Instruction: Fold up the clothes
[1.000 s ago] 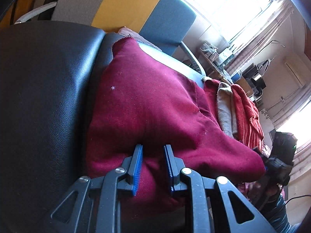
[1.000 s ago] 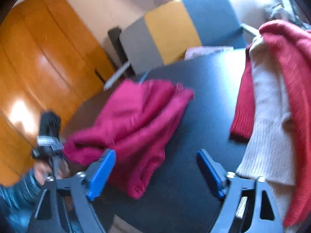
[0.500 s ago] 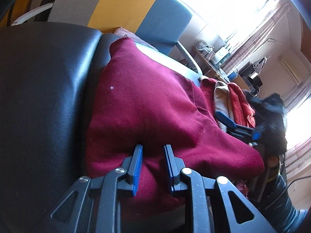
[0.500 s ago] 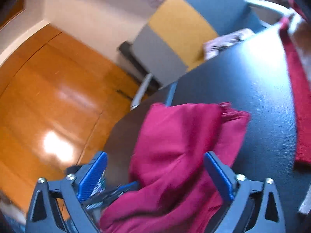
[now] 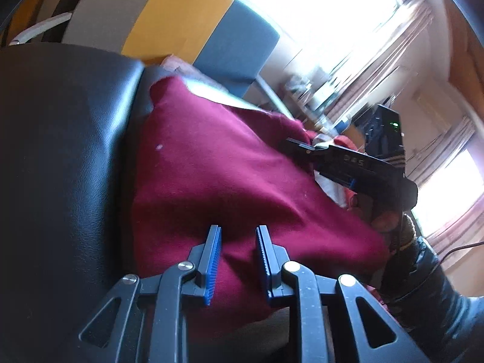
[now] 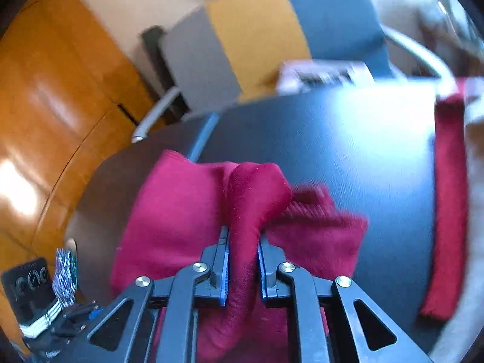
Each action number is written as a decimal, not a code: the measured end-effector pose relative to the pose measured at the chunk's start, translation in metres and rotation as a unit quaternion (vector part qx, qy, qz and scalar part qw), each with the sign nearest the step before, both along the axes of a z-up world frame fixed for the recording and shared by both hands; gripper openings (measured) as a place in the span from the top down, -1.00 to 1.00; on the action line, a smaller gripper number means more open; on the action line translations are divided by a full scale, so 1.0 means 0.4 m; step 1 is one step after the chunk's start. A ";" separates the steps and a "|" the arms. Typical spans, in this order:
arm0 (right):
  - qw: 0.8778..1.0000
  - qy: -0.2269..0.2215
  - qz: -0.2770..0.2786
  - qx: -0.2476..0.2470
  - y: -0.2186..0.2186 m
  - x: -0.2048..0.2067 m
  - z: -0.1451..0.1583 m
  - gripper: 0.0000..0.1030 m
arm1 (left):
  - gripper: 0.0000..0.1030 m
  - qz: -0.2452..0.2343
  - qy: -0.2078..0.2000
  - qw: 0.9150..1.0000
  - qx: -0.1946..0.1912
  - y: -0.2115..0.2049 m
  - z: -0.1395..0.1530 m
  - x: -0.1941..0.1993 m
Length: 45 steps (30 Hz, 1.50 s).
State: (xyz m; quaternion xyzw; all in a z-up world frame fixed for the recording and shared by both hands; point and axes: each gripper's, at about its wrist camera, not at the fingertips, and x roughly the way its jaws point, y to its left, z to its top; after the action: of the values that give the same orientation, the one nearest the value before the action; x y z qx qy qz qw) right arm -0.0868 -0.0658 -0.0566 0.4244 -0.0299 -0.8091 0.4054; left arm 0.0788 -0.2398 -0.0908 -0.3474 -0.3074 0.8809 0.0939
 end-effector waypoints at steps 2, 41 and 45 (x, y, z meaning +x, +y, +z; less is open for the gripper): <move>0.999 0.033 0.013 -0.025 0.011 0.021 0.058 0.71 | 0.49 -0.020 0.014 1.000 0.003 0.018 0.012 0.004; 0.976 -0.039 -0.171 -0.131 0.231 0.111 0.013 0.09 | 0.46 -0.193 -0.044 0.975 -0.099 0.397 -0.019 -0.071; 0.970 -0.060 -0.214 -0.097 0.208 0.082 -0.047 0.09 | 0.46 -0.124 -0.013 0.989 -0.081 0.293 0.020 -0.040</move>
State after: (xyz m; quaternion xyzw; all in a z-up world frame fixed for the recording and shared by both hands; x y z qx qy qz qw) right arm -0.0540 0.0172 -0.0756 0.4148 -0.2226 -0.8434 0.2590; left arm 0.0629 -0.1225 -0.0828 -0.4009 -0.1910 0.8798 0.1697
